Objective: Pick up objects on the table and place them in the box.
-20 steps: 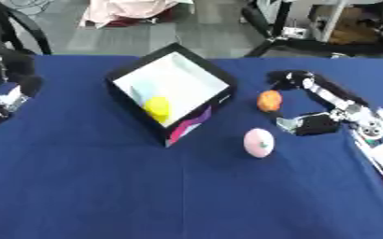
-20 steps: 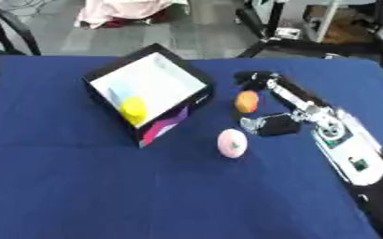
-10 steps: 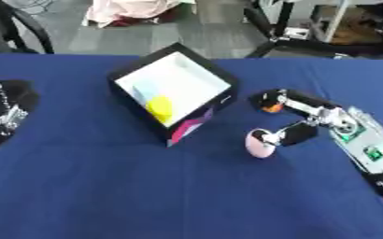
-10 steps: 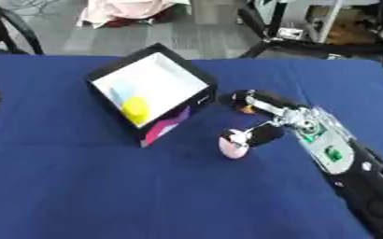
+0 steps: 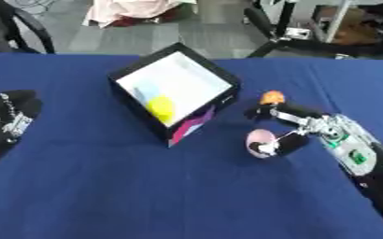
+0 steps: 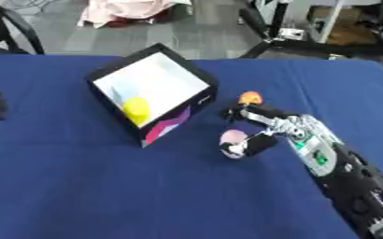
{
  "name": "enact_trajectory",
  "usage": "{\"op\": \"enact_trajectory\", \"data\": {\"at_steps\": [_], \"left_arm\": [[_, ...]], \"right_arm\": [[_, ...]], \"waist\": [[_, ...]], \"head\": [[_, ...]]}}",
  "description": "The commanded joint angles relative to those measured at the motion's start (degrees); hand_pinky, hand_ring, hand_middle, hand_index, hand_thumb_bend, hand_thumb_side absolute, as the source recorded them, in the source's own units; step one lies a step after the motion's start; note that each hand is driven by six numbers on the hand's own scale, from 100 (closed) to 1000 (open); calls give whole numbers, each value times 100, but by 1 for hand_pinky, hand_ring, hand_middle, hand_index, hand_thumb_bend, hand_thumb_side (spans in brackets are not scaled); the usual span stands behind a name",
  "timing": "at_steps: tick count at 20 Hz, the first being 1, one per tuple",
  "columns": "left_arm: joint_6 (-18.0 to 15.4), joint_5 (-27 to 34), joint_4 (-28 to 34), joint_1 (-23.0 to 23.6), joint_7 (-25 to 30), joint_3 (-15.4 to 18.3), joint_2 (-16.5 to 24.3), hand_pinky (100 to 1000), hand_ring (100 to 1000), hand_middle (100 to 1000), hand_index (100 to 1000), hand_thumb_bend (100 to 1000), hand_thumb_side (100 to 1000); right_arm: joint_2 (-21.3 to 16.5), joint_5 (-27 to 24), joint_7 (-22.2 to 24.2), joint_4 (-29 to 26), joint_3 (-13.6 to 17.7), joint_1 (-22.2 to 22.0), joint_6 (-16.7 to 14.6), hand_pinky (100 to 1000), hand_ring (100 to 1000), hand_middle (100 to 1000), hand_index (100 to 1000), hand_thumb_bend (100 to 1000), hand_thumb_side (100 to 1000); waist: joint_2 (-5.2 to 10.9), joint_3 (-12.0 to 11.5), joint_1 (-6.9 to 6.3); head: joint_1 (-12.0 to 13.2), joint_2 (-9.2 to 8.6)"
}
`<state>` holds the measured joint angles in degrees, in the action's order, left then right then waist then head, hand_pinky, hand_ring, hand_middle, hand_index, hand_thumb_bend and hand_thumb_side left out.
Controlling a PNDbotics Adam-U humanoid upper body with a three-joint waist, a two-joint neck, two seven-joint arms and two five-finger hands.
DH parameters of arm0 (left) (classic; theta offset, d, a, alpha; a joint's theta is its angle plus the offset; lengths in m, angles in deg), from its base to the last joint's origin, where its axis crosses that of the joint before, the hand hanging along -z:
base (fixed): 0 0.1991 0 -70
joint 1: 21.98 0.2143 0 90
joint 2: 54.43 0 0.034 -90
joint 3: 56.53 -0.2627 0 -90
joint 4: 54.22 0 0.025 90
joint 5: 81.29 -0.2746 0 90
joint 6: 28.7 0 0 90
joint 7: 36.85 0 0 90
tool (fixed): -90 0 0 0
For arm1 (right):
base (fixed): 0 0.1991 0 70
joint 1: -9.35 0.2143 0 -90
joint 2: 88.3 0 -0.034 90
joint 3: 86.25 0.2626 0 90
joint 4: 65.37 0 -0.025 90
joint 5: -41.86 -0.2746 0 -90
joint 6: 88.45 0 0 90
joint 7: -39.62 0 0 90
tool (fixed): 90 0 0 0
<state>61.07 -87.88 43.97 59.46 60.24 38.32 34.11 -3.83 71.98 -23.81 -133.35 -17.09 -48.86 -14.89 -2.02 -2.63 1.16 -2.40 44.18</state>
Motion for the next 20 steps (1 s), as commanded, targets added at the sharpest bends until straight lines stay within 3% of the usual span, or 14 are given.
{"op": "enact_trajectory", "data": {"at_steps": [1,8,12,15,16,20], "left_arm": [[-4,-48,77,-27,41,55,41,685,673,621,743,573,685],[4,-91,71,-8,65,54,12,685,673,622,743,568,688],[7,-105,67,5,73,55,0,685,673,621,743,565,688],[8,-111,66,13,76,55,-8,685,673,621,743,563,688],[9,-112,66,14,75,56,-10,685,673,621,743,562,688],[10,-112,67,19,76,56,-19,685,673,621,743,559,688]], "right_arm": [[-89,172,38,63,84,116,-46,842,820,822,934,316,400],[-90,715,10,239,173,91,15,841,818,810,921,326,395],[-100,951,-119,305,244,65,63,834,804,776,873,312,338],[-116,1100,-258,332,293,40,105,828,790,735,791,305,295],[-121,1141,-305,339,310,34,119,824,784,706,722,303,278],[-135,1278,-438,355,349,28,129,807,738,536,523,277,200]], "waist": [[91,-6,76],[92,6,72],[93,14,70],[96,16,71],[96,17,72],[101,17,73]], "head": [[15,-6],[26,-6],[38,-6],[44,-6],[45,-6],[50,-6]]}}
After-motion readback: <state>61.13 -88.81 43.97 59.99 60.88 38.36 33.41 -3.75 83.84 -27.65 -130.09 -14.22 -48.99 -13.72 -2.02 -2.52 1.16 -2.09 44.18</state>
